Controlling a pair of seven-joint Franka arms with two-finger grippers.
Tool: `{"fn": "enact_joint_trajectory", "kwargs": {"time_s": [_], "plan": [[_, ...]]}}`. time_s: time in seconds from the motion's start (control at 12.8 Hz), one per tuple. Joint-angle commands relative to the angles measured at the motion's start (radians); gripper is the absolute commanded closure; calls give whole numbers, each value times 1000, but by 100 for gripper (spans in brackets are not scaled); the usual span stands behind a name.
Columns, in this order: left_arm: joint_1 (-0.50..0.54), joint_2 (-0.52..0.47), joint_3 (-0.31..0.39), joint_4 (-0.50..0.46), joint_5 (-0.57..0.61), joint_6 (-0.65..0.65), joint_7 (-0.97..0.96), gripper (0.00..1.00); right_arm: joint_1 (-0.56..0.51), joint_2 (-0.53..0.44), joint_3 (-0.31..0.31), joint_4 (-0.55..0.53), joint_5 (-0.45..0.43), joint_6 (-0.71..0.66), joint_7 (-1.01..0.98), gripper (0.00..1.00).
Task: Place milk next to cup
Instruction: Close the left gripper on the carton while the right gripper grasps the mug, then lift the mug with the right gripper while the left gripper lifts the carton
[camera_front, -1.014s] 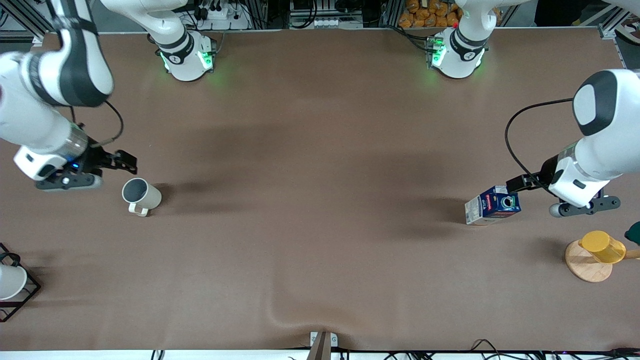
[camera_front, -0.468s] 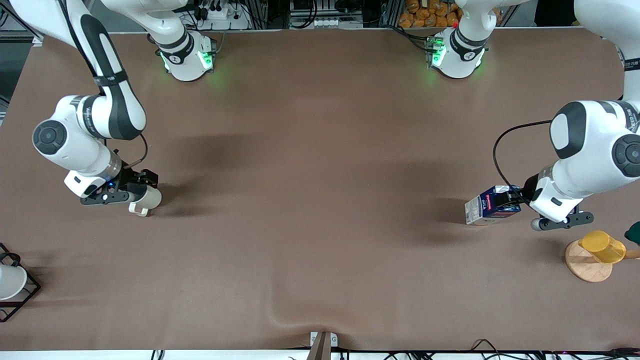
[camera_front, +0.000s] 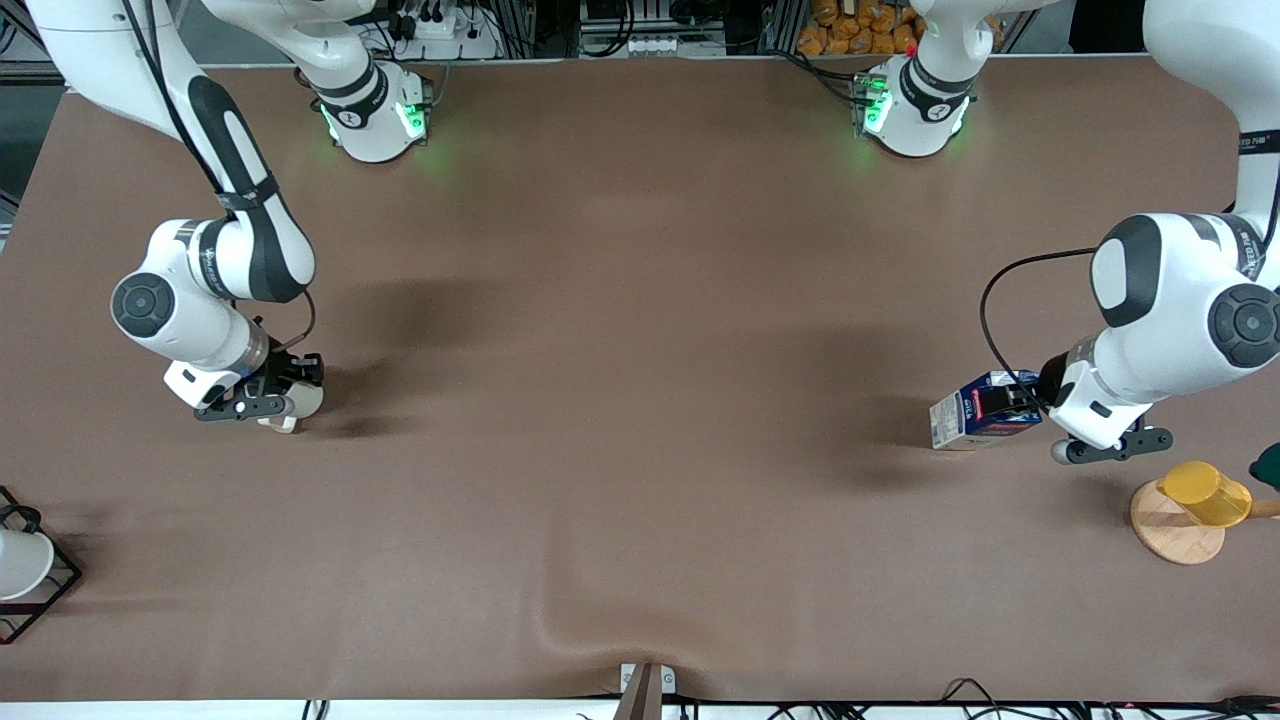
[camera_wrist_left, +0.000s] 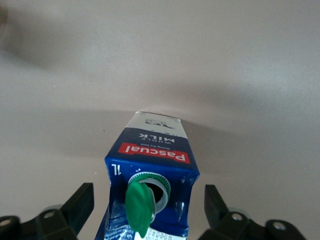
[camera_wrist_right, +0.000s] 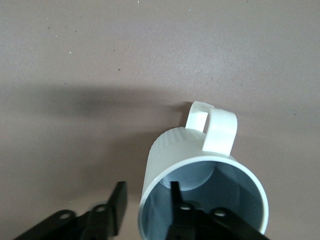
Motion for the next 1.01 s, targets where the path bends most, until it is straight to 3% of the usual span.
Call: {"fn": "enact_joint_trajectory", "kwargs": {"time_s": [0.0, 0.31, 0.55, 0.94], "plan": [[5, -1, -2, -14, 29, 10, 15, 15, 3, -15, 5, 23, 0, -18, 0, 100], [2, 8, -2, -16, 62, 10, 14, 43, 53, -51, 17, 67, 6, -107, 28, 100], [-1, 4, -3, -2, 74, 3, 14, 46, 185, -111, 37, 169, 19, -305, 146, 100], [-9, -24, -43, 51, 75, -54, 12, 46, 553, -99, 37, 164, 26, -317, 524, 100]]}}
